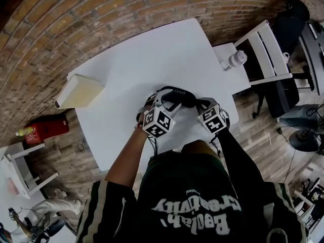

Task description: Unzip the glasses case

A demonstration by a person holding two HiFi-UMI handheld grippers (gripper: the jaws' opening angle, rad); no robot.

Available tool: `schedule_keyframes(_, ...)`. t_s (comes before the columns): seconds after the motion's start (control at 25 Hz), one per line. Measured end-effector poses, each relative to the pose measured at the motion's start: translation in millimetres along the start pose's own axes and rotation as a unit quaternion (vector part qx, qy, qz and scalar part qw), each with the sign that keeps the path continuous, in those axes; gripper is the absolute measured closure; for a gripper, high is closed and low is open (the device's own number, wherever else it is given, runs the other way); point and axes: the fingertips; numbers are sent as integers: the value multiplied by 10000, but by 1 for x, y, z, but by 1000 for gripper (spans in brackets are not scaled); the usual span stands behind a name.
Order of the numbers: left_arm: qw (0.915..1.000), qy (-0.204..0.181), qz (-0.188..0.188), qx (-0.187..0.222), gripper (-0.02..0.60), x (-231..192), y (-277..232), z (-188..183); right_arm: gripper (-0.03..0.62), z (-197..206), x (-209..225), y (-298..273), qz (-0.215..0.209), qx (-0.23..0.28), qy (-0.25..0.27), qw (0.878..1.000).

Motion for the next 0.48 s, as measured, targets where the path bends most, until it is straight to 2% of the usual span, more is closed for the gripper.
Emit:
schedule_keyframes(0.16, 9998, 129, -124, -42, 363, -7, 8, 11, 580, -1, -26, 2, -212, 50, -27, 9998)
schedule_keyframes(0.36, 9984, 361, -431, -65, 410, -24, 22, 25, 580, -20, -72, 1, -633, 301, 311, 9971)
schedule_keyframes(0.48, 9976, 535, -446, 0, 394, -29, 32, 26, 580, -31, -90, -3, -775, 400, 420, 9953)
Point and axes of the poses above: the fingertips, and each gripper's own axes: y backward along the fingers, x to its right, z out of its underside, and after that the axes turned 3 degrees about -z, right-handed
